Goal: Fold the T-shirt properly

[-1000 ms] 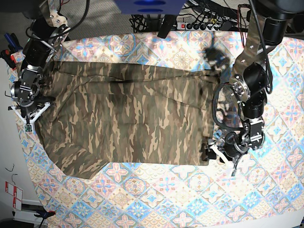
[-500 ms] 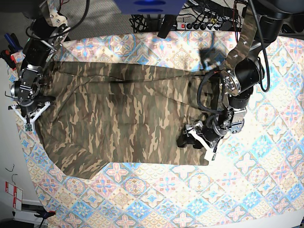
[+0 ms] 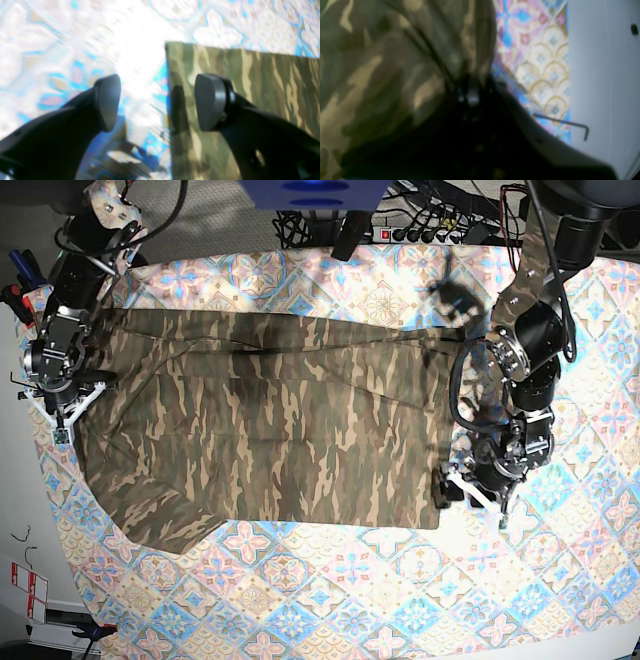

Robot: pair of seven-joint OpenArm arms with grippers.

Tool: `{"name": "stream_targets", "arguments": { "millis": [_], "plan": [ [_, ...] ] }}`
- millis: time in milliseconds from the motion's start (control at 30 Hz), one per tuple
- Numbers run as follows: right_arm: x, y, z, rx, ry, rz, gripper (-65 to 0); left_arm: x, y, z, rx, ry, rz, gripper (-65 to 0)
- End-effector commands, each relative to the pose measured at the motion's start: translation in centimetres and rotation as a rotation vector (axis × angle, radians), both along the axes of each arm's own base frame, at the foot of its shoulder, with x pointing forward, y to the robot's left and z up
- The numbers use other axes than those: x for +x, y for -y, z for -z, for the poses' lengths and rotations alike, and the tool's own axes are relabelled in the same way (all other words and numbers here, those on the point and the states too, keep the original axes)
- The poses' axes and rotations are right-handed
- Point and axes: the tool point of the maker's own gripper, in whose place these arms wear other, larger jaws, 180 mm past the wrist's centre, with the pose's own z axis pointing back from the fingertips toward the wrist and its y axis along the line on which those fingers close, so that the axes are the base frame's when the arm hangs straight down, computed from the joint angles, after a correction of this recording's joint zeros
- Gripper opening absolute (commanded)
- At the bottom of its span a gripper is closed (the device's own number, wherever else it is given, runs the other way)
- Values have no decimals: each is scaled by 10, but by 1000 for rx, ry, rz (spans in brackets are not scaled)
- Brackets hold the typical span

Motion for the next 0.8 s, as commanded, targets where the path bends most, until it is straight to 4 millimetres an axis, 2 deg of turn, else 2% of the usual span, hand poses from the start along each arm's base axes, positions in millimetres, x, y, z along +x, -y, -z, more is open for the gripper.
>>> {"name": "stream_targets", "arguments": {
  "millis": [0,100,367,467,633,667,767],
  "plan": [
    [14,13,-20,-33,54,5,-635,13,14,-11,-22,34,17,-211],
    [13,13,-20,-33,53,5,-635,4,31,1,-43,-2,46,-211],
    [13,13,-20,-35,51,5,-635,-1,80,8,-87,-33,119,-222],
    [13,13,-20,-35,51,5,-635,-6,102,13,-68,-48,184,-309],
    [15,14,-21,-36,55,5,-635,-11,123,12,-76,-51,257,-566],
    [15,14,-21,-35,54,4,-635,-12,126,10,-92,-46,276,-590],
    [17,1,-18,21,39,-45,-635,-7,125,0,-109,-15,292,-576]
  ]
}}
